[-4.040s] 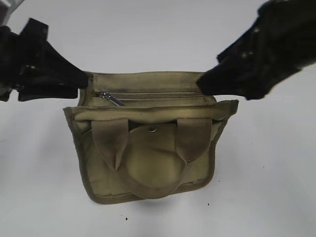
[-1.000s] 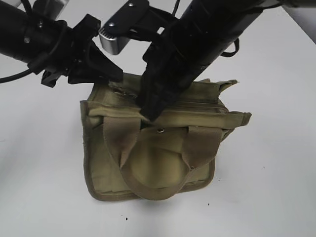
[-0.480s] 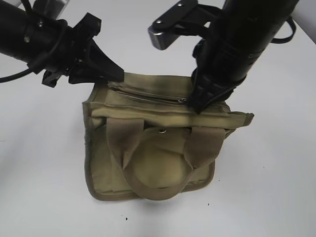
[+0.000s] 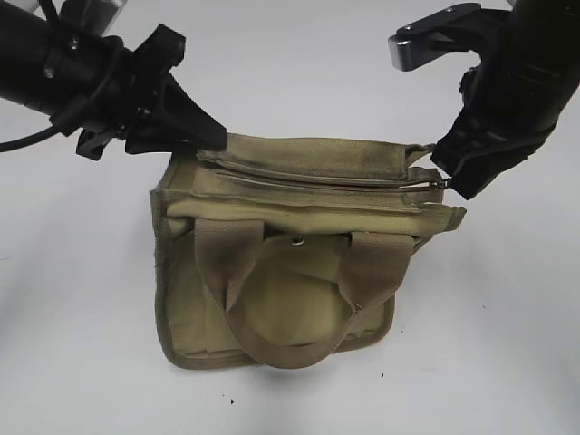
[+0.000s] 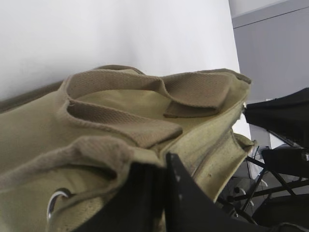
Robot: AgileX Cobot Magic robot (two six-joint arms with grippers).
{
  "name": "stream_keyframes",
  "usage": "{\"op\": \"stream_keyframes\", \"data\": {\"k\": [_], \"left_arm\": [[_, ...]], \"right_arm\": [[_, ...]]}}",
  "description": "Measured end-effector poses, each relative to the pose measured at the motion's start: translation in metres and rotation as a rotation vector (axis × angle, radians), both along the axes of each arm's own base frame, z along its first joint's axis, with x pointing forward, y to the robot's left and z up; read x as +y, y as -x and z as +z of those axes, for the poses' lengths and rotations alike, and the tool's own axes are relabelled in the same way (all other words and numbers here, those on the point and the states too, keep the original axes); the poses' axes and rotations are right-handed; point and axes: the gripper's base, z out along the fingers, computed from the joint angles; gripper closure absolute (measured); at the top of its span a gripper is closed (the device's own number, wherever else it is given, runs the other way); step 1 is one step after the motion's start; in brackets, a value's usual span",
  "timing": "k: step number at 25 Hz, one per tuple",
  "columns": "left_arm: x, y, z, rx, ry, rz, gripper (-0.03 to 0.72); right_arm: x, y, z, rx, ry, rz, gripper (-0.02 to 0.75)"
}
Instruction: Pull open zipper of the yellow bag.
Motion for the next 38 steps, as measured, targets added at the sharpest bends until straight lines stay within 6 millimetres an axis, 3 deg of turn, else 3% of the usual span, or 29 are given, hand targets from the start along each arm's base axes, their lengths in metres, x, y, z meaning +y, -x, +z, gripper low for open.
{"op": "stream_keyframes", "data": {"k": [4,6,9,12,14,17,20,23,26,33,38], "left_arm": [[0.0,-0.001,0.0,-0.01,-0.003,0.009,0.663],[0.001,-0.001,0.001,-0.015,-0.005,0.013,0.654],[0.001,-0.001,0.002,-0.024,-0.005,0.015,0.59],[0.004,0.005,0.013,-0.07,-0.015,0.006,0.459],[0.009,0.012,0.025,-0.123,-0.035,-0.007,0.363],[0.02,0.028,0.047,-0.25,-0.111,-0.049,0.307],[0.036,0.052,0.066,-0.34,-0.225,-0.108,0.295],[0.056,0.082,0.075,-0.377,-0.332,-0.1,0.294],[0.076,0.113,0.074,-0.418,-0.416,-0.069,0.294],[0.116,0.203,0.06,-0.59,-0.439,-0.02,0.293],[0.138,0.249,0.039,-0.746,-0.448,0.033,0.293]], "right_arm": [[-0.001,0.001,0.0,0.033,-0.042,-0.041,0.731],[0.002,0.004,0.003,0.051,-0.086,-0.069,0.68],[0.004,0.011,0.014,0.05,-0.146,-0.116,0.512],[0.001,0.021,0.032,0.016,-0.181,-0.157,0.308],[-0.002,0.029,0.046,-0.02,-0.204,-0.168,0.227],[-0.008,0.044,0.068,-0.087,-0.24,-0.168,0.186],[-0.017,0.065,0.094,-0.171,-0.284,-0.161,0.179],[-0.026,0.087,0.117,-0.249,-0.33,-0.17,0.176],[-0.037,0.113,0.125,-0.298,-0.35,-0.181,0.176],[-0.068,0.183,0.078,-0.275,-0.316,-0.213,0.176],[-0.087,0.23,0.035,-0.281,-0.315,-0.214,0.176]]}}
